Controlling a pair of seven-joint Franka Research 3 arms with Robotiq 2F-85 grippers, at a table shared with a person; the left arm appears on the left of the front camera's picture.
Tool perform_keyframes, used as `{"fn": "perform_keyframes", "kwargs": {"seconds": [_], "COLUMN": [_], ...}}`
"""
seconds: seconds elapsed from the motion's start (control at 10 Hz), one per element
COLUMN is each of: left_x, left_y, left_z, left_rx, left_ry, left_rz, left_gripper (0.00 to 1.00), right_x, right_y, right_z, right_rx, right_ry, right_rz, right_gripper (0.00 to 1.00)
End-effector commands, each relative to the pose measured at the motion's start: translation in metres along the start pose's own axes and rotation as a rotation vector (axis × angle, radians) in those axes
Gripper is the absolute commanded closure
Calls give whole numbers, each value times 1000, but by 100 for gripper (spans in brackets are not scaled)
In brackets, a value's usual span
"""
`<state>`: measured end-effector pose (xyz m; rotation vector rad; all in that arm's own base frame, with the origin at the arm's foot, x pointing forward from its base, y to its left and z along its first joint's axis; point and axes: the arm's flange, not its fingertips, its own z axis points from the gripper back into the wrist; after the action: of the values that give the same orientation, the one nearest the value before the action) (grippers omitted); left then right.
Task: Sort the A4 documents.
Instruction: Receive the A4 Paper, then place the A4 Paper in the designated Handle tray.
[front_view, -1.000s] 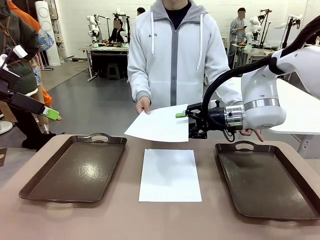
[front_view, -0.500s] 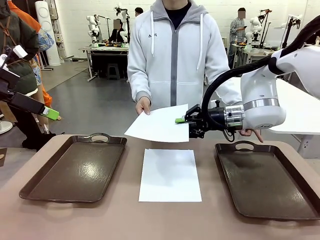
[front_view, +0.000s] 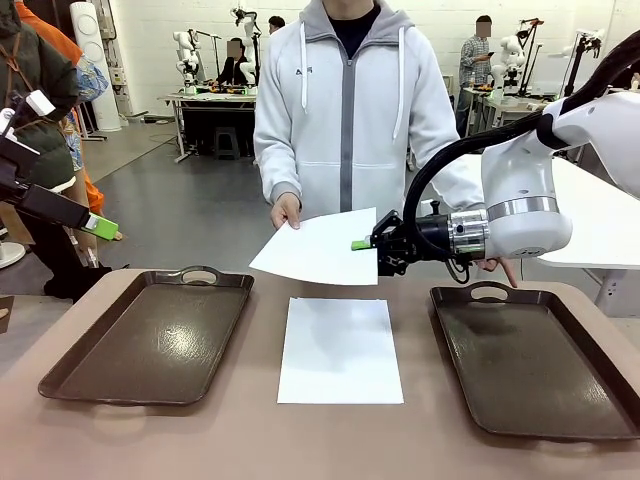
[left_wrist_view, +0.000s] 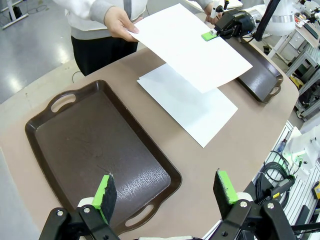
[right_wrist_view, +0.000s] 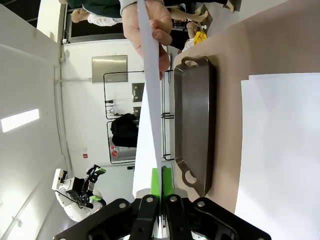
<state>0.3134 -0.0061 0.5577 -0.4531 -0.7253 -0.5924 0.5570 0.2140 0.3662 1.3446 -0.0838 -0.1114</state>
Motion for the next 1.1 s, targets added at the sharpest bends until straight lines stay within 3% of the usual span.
{"fn": "perform_keyframes", "kwargs": {"seconds": [0.0, 0.3, 0.4, 0.5, 1.0], "left_x": [0, 0, 0, 0, 0], "left_y": [1, 1, 1, 1, 1], "left_z": [0, 0, 0, 0, 0], "left_rx": [-10, -10, -10, -10, -10], "left_ry": [-5, -5, -5, -5, -5], "left_rz": [-6, -6, -6, -6, -6], "left_gripper": [0, 0, 0, 0, 0], "right_x": [1, 0, -2, 0, 0], "right_y": [-1, -2, 4, 0, 0], "right_z": [-4, -4, -1, 0, 0], "right_rx": [8, 16, -31, -2, -2], "right_ry": [-30, 0, 153, -2, -2], "right_rz": [-7, -21, 4, -3, -3], "right_gripper": [100, 100, 100, 100, 100]}}
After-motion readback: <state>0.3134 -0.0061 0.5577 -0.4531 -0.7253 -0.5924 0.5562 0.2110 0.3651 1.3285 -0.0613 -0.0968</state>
